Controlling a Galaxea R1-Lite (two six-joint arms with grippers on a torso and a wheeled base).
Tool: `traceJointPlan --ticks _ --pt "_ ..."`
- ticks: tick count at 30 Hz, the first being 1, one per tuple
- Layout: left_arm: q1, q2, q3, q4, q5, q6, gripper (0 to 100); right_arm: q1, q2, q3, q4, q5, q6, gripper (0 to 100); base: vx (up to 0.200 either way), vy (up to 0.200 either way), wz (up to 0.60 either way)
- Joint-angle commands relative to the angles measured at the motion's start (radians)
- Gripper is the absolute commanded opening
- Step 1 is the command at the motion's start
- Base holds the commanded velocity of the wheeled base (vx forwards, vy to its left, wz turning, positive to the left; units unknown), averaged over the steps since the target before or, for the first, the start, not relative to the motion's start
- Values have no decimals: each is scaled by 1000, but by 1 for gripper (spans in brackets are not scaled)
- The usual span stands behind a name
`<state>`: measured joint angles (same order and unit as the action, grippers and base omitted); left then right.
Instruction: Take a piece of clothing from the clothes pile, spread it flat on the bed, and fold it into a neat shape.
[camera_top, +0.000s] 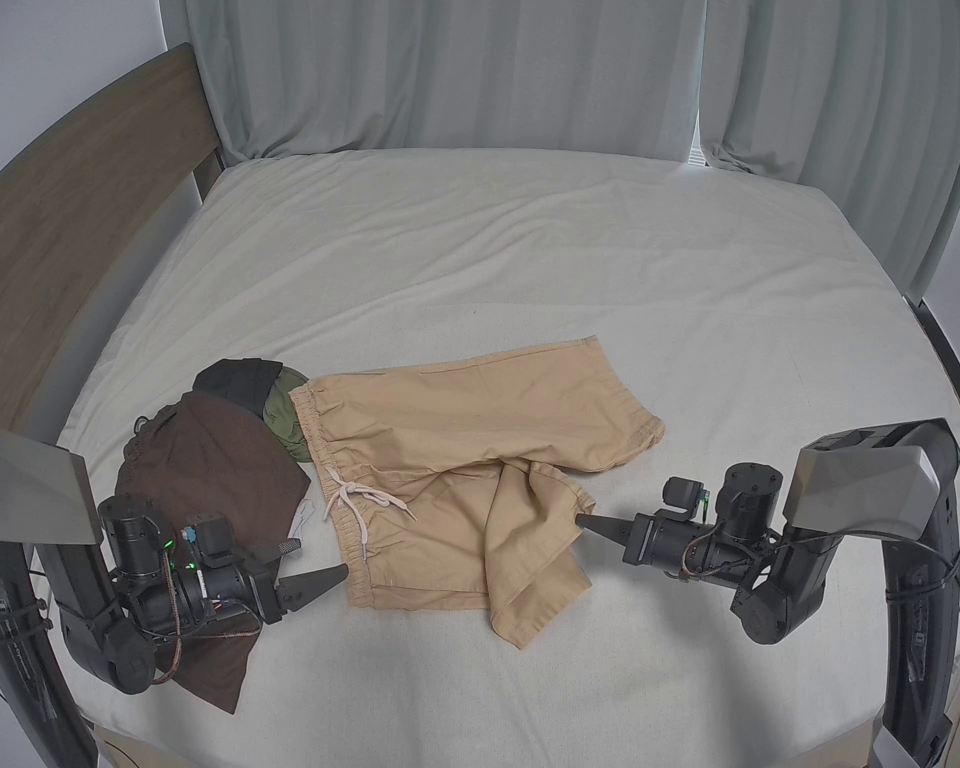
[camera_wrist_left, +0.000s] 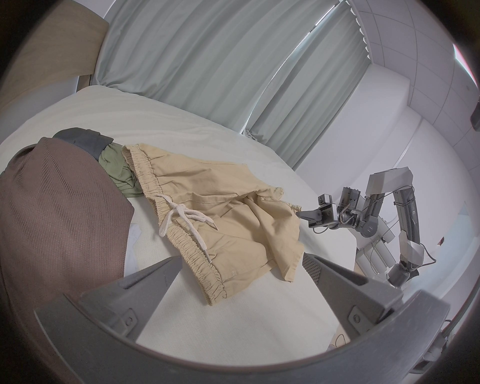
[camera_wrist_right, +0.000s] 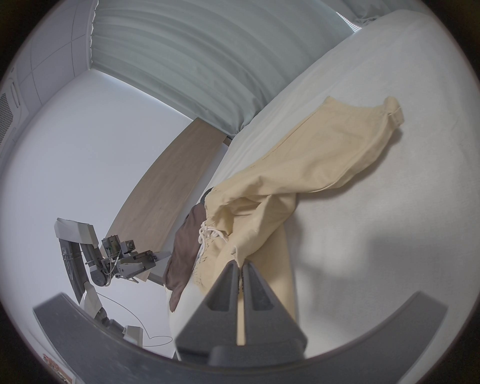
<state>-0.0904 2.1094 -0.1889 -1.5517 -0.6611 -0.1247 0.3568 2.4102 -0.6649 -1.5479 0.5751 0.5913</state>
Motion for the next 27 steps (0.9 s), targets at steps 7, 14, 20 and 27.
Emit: traceJointPlan --ticks 7,14,20,27 --pt "-3 12 0 1 0 2 100 -101 4 -9 2 0 -30 0 0 0 0" --pt "-3 12 0 -1 0 2 100 -145 52 -107 3 -34 -84 0 0 0 0" --pt "-3 12 -1 -1 0 2 100 -151 95 -200 3 -95 -82 0 0 0 0" --pt "-3 12 -1 -1 0 2 100 -174 133 -294 5 -118 -82 0 0 0 0"
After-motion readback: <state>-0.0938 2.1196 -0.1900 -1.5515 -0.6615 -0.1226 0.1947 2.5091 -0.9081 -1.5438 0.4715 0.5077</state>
